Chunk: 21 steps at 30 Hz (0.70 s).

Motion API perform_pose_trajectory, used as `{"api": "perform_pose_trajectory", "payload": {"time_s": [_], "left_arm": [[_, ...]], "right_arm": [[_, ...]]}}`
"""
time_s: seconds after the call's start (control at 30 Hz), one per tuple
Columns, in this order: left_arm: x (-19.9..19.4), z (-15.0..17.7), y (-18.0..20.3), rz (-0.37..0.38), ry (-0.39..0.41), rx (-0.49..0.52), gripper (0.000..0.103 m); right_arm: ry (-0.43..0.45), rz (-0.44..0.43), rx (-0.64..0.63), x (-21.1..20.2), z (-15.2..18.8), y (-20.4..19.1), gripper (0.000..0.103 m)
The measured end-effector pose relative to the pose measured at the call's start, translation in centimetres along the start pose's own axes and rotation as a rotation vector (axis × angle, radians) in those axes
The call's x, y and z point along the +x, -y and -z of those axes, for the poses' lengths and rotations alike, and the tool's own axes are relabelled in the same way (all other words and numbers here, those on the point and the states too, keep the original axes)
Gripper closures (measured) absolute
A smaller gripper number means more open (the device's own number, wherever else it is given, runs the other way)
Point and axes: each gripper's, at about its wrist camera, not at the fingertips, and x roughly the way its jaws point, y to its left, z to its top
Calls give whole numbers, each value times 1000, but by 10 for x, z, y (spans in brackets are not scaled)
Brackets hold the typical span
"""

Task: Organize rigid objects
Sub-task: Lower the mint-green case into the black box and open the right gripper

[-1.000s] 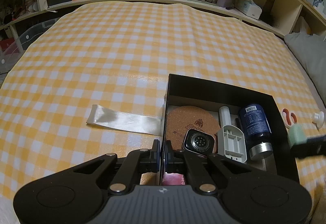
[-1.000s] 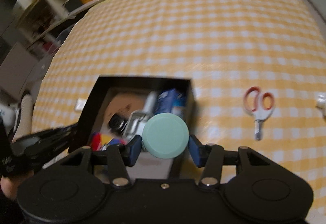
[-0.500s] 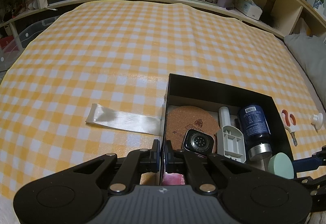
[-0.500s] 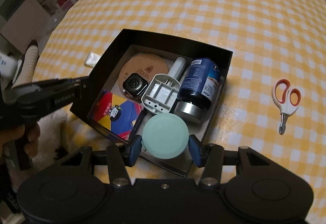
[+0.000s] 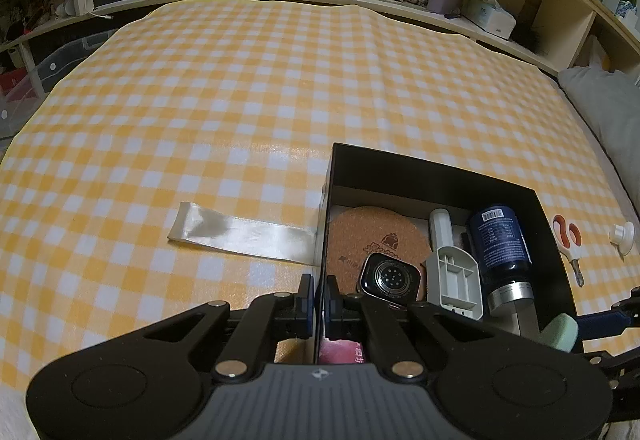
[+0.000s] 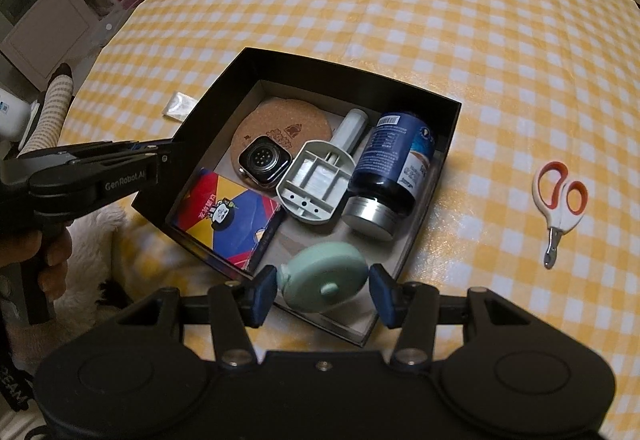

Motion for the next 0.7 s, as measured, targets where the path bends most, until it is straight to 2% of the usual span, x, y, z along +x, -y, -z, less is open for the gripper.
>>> {"api": "perform_pose_trajectory", "payload": {"time_s": [0.7], "left_arm": [[0, 0, 0, 1, -2, 0, 98]], "right_arm": [[-1, -9, -7, 0, 1, 0, 47]]}}
